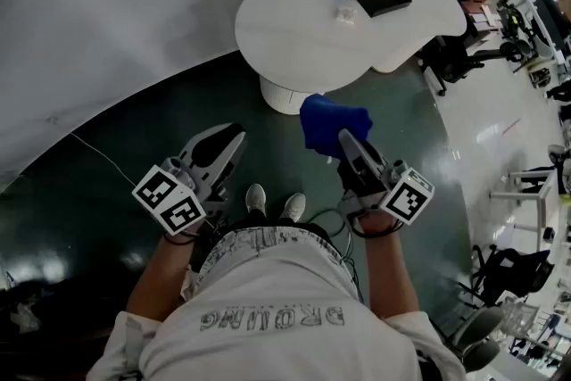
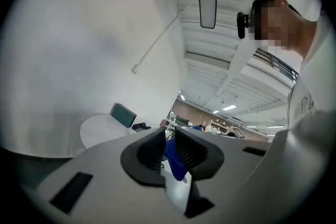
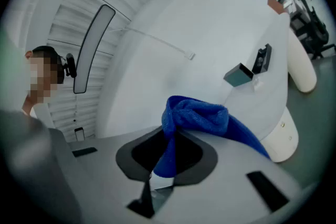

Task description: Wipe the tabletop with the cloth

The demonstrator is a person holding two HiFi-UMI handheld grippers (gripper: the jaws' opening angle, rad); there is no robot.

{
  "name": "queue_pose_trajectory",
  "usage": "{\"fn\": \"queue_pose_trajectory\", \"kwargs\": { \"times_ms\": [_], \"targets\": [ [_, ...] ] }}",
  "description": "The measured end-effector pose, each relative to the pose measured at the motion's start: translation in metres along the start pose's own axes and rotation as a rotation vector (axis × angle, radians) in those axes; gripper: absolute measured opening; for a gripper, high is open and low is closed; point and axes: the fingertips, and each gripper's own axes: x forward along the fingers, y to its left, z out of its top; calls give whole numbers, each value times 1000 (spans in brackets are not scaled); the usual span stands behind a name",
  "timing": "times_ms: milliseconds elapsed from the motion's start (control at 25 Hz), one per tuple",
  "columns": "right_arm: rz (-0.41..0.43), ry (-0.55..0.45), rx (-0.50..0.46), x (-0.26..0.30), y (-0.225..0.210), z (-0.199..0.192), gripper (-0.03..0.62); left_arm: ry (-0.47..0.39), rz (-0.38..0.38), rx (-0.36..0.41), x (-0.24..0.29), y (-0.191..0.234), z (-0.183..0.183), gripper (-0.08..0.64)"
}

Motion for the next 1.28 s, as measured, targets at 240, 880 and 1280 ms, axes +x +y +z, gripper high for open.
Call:
{"fn": "queue_pose_trajectory", "kwargs": {
  "times_ms": [240,880,1280],
  "targets": [
    [-1,8,-7,-2,2,-1,46,5,-4,-3,2,-4,-2,66],
    [1,20,-17,-24,-14,11,46,3,13,2,23,-23,-18,60],
    [29,52,3,-41,-28,21,46,-10,44,14,37,-44,-31,60]
  ]
}}
